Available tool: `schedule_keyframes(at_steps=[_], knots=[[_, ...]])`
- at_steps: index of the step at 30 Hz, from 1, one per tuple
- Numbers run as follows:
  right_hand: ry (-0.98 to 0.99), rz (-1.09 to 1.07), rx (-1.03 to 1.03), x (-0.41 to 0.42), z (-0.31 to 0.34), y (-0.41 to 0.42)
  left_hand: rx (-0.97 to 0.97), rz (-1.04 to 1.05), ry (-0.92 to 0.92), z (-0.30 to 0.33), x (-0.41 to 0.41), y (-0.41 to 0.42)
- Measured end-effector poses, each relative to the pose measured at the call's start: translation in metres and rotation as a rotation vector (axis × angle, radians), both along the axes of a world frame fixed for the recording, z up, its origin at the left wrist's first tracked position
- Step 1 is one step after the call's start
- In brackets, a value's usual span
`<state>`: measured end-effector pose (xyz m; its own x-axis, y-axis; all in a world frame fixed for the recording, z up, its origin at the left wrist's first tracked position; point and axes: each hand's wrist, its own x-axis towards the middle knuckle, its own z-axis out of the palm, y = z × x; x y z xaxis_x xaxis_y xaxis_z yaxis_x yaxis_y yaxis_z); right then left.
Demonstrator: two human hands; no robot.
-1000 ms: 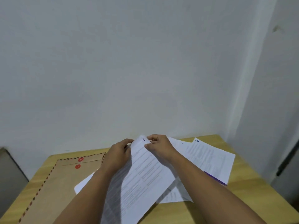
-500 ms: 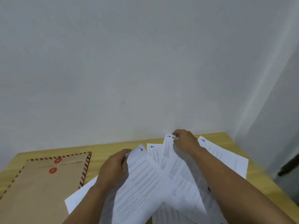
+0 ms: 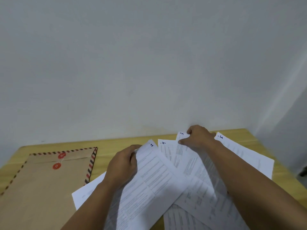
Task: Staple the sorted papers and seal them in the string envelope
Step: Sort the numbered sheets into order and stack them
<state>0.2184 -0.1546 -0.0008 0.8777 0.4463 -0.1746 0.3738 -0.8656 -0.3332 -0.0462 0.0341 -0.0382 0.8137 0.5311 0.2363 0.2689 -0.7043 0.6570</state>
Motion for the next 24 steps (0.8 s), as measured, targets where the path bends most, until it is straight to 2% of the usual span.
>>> schedule_keyframes(at_steps=[5, 9, 24], knots=[[-0.001, 0.026, -0.183, -0.008, 0.006, 0.001, -0.001, -0.015, -0.003, 0.001, -0.002, 0.000], [0.026, 0.053, -0.246, -0.014, 0.007, 0.002, -0.010, -0.026, -0.007, 0.000, -0.002, 0.000], [0.025, 0.080, -0.162, -0.012, 0.010, -0.004, -0.003, -0.050, 0.012, 0.002, -0.002, 0.001]])
